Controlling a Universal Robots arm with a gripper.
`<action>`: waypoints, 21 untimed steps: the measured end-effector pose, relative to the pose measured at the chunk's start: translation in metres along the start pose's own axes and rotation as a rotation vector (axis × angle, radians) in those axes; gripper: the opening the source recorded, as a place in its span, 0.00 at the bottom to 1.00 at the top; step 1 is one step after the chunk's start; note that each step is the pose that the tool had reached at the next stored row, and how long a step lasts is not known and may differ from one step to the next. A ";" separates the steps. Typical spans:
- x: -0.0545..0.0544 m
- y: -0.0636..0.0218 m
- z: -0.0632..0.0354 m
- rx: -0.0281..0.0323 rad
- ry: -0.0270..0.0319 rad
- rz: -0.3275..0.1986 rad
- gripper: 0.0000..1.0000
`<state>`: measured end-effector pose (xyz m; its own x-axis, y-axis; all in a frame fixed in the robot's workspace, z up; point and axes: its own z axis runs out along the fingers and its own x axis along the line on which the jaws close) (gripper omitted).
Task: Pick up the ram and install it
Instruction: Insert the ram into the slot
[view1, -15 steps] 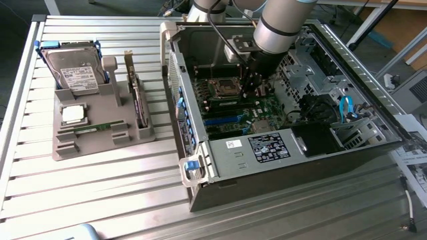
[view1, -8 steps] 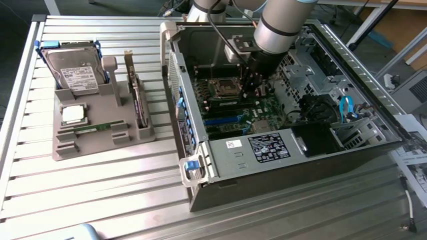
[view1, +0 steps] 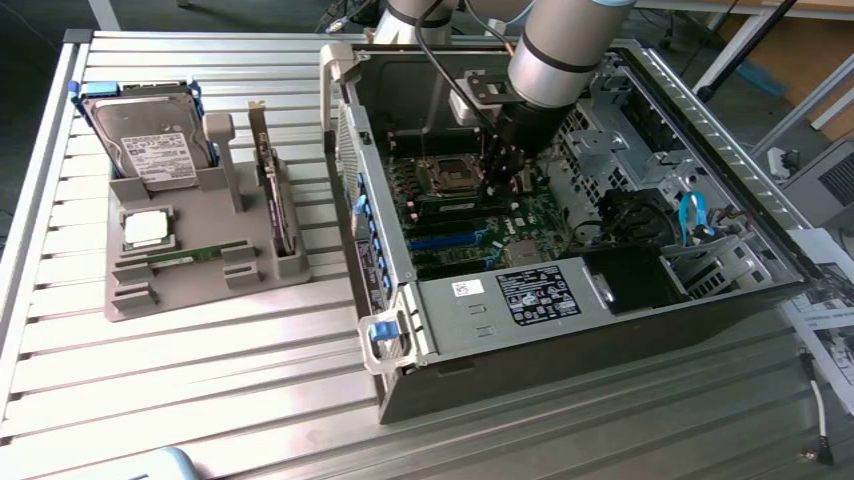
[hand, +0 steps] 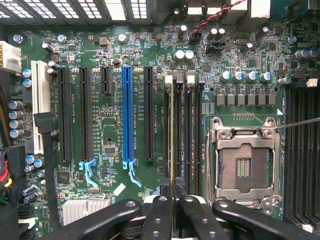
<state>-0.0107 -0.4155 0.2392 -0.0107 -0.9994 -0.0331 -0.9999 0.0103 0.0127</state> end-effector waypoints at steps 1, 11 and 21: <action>0.000 0.0000 0.0000 0.0000 0.0000 0.000 0.12; 0.000 -0.0009 0.0000 0.0000 -0.0001 -0.001 0.12; 0.000 -0.0009 0.0000 -0.0004 0.0001 -0.012 0.12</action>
<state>-0.0098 -0.4155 0.2391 0.0011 -0.9994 -0.0332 -0.9999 -0.0015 0.0126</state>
